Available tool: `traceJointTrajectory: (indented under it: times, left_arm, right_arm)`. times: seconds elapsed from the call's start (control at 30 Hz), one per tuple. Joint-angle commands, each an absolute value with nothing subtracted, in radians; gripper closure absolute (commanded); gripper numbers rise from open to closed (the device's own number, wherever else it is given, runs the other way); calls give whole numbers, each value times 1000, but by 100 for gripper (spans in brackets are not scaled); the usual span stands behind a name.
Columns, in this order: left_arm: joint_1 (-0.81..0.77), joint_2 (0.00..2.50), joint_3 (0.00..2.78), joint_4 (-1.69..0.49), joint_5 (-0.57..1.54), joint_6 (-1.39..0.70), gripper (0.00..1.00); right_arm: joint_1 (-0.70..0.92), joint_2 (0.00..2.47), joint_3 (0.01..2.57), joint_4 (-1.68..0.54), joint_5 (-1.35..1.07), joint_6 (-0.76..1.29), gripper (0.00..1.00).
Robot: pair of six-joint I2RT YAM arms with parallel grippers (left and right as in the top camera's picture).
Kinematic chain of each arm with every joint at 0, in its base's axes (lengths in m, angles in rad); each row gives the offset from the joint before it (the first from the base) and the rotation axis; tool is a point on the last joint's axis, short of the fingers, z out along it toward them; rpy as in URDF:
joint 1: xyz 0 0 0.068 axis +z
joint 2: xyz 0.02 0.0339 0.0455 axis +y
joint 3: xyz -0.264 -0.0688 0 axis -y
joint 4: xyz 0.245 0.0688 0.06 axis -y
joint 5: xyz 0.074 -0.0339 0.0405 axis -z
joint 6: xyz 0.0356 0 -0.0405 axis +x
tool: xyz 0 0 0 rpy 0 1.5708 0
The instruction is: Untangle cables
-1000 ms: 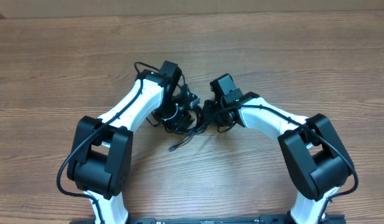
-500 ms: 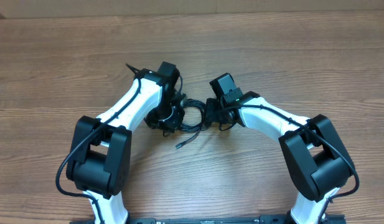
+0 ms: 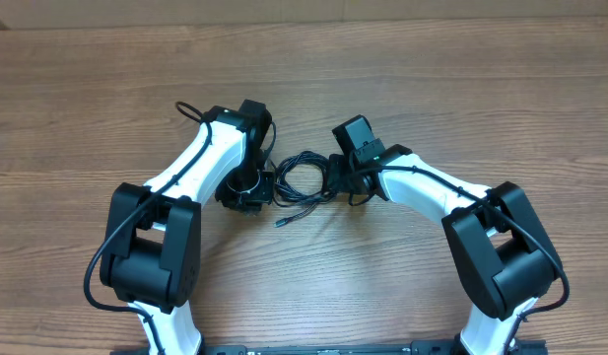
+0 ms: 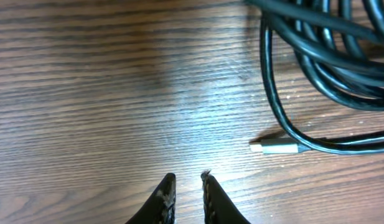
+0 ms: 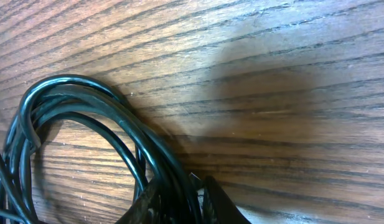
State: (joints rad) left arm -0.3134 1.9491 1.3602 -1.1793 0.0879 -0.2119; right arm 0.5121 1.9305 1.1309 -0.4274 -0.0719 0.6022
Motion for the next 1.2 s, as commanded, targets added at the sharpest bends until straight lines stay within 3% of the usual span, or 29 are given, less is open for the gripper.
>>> traceJointTrajectory:
  times: [0.0,0.1,0.27,0.4,0.63,1.17]
  left_arm:
    - [-309,1957,1359,-1198,26,-263,83]
    - [-307,1957,1358,-1196,-17,-319,76]
    - [-309,1957,1358,-1058,315,-318,62]
    - [-309,1957,1359,-986,427,-337,63]
    - [-316,1957,1358,-1012,435,-465,61]
    - [-354,1958,1267,-958,233,-658,64]
  right_arm:
    - [502,1955,1112,-448,-11,603,82]
    - [502,1955,1112,-447,-11,603,82]
    - [502,1955,1112,-449,-12,603,79]
    - [502,1955,1112,-456,-12,603,79]
    - [502,1955,1112,-455,-12,603,78]
    - [502,1955,1112,-457,-12,603,78]
